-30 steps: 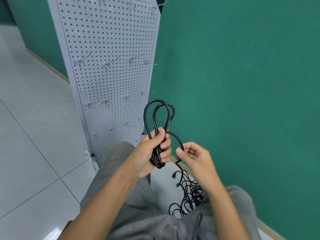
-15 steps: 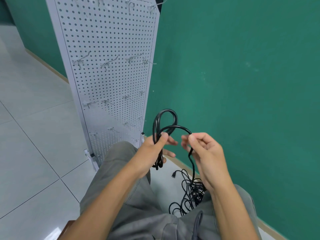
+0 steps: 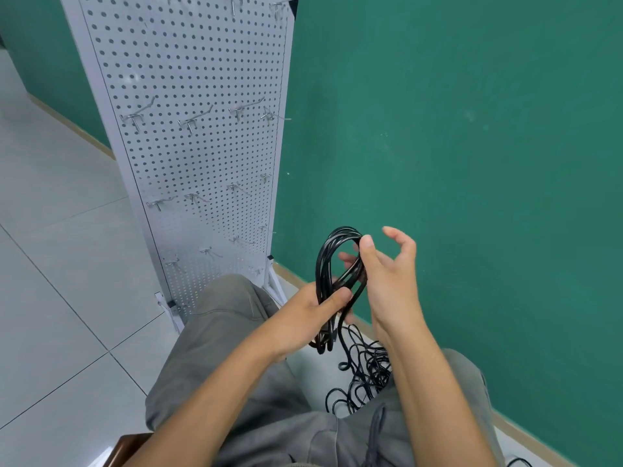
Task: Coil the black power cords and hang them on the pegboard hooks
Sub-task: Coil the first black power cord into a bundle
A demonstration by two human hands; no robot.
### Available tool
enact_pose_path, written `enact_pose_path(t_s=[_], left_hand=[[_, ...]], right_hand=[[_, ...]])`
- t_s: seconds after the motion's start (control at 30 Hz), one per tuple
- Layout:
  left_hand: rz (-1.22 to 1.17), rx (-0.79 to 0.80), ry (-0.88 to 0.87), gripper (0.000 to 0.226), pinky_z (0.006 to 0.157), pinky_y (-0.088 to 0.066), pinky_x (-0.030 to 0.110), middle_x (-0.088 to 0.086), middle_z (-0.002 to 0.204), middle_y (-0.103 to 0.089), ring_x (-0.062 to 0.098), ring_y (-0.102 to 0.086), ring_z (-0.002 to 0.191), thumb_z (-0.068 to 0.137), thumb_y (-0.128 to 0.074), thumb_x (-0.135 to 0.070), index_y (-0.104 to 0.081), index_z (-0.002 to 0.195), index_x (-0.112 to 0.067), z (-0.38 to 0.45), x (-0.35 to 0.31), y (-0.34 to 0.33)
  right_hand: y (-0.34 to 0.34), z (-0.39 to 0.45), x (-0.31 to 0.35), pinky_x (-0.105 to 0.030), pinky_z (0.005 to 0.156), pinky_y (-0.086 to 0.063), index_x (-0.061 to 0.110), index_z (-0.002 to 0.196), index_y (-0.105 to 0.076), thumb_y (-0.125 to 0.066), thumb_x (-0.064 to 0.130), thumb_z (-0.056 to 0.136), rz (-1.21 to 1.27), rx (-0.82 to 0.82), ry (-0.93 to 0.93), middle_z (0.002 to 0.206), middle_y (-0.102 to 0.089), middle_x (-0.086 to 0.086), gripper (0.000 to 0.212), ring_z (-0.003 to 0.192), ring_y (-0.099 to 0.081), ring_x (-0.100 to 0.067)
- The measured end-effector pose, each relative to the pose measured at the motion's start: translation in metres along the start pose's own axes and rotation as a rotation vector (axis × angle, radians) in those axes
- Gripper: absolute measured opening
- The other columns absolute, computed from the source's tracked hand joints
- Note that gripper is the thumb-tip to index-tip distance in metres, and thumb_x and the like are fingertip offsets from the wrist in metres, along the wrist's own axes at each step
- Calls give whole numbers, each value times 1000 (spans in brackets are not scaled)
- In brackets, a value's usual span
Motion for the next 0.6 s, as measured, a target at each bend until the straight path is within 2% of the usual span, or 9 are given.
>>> enact_pose_path(t_s=[0.07,0.13,0.2,0.27,0.33,0.4,0.47,0.5,0.6], left_hand=[[-86,49,-1,38,85,-52,37,-3,71,-57,16,-58,73,107,-46,-39,-54,87,-8,-1,0,-5],[-215,100,18,34,92,-55,50,-2,68,-50,17,-56,63,105,-51,-37,-50,88,-8,-1,-1,-9],[-264,131,54,29,81,-58,45,-1,67,-45,14,-51,56,100,-55,-35,-47,89,-10,-3,-1,-13],[-281,158,75,26,71,-59,36,-1,66,-44,14,-49,53,99,-60,-30,-48,89,-9,-4,-2,-13],[-307,162,99,22,69,-58,34,1,67,-48,15,-50,52,97,-66,-22,-51,92,-6,-3,-4,-9],[-304,144,117,19,75,-60,42,4,68,-55,18,-54,53,96,-68,-15,-55,91,-2,-1,-5,-2],[-300,124,122,14,87,-57,54,9,73,-61,22,-60,61,97,-67,-12,-63,94,1,0,-5,4],[-300,111,126,13,90,-55,54,9,76,-63,24,-62,66,98,-66,-11,-66,99,2,0,-4,6],[-211,105,134,12,82,-55,41,7,79,-65,25,-63,74,100,-66,-12,-64,99,0,0,-2,7]], right_hand=[[1,4,-4,-43,79,-58,24,131,-43,-59,36,102,51,65,-60,86,-77,-1,35,83,-73,-17],[1,6,-6,-37,77,-57,13,133,-50,-57,32,103,191,155,-135,79,-72,-2,36,77,-68,-19],[1,7,-4,-31,78,-55,3,134,-54,-54,20,104,335,228,-158,77,-65,-3,35,75,-63,-18],[4,8,-5,-31,83,-55,-1,135,-55,-50,12,104,448,266,-178,78,-62,-2,34,77,-63,-16],[9,9,-5,-33,86,-56,0,136,-54,-44,9,105,527,291,-187,77,-59,0,34,76,-62,-16],[18,12,-5,-33,82,-56,0,137,-52,-42,7,105,558,314,-196,77,-54,0,34,69,-54,-15],[25,14,-2,-33,77,-56,1,136,-54,-43,8,104,491,329,-190,75,-48,0,34,62,-45,-14],[27,15,0,-32,75,-56,1,134,-56,-46,11,104,426,321,-173,74,-46,1,34,60,-41,-14],[24,16,4,-27,70,-52,5,125,-66,-64,29,94,205,255,-81,67,-39,7,39,58,-31,-12]])
Point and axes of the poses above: each hand's wrist, its own z-axis towards the middle knuckle, its own y-axis out of the back of the hand, x = y × z, the point moved 5 cm from there along z, towards the middle knuckle
